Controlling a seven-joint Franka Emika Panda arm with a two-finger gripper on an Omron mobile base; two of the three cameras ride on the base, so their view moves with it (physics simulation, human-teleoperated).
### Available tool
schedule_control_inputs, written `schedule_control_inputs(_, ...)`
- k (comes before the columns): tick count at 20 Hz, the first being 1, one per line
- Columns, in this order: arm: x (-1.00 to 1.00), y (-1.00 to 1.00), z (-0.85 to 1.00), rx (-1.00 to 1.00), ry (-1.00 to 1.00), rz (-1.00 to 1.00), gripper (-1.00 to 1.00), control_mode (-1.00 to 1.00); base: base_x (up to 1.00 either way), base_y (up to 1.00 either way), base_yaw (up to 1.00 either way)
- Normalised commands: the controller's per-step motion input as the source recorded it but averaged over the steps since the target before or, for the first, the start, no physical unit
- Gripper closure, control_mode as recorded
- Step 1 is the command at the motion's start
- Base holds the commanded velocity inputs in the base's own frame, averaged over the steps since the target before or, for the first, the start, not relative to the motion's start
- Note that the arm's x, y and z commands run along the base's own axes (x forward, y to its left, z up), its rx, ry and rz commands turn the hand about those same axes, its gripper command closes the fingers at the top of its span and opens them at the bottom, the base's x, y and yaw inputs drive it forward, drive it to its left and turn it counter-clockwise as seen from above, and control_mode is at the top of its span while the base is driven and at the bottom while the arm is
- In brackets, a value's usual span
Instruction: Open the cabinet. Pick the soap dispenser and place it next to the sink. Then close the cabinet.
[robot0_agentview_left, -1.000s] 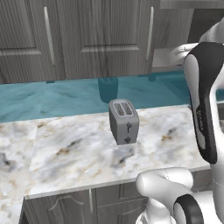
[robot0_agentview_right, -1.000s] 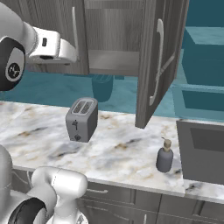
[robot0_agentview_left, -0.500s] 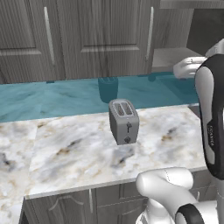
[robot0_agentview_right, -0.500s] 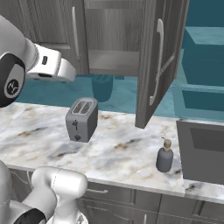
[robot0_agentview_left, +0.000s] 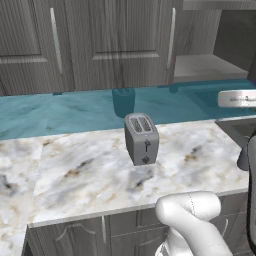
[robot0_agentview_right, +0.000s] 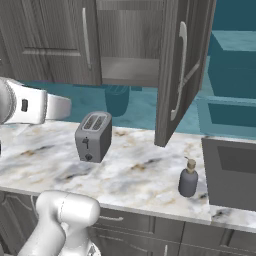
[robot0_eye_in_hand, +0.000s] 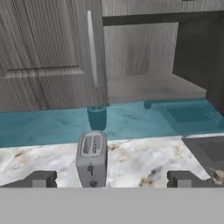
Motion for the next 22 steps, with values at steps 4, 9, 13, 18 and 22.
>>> schedule_control_inputs(4,-0.77,-0.15,0.01,0.0,-0.14,-0.05,-1.0,-1.0,0.0,0.0,0.0)
schedule_control_inputs(9,-0.41,-0.02,0.03,0.0,-0.22,-0.04,-1.0,-1.0,0.0,0.0,0.0)
schedule_control_inputs(13,-0.46,-0.06,0.19,0.0,-0.22,-0.04,-1.0,-1.0,0.0,0.0,0.0)
schedule_control_inputs(18,-0.41,-0.19,0.06,0.0,-0.16,-0.08,-1.0,-1.0,0.0,0.0,0.0)
schedule_control_inputs(22,-0.38,-0.38,0.0,0.0,-0.06,-0.1,-1.0,-1.0,0.0,0.0,0.0)
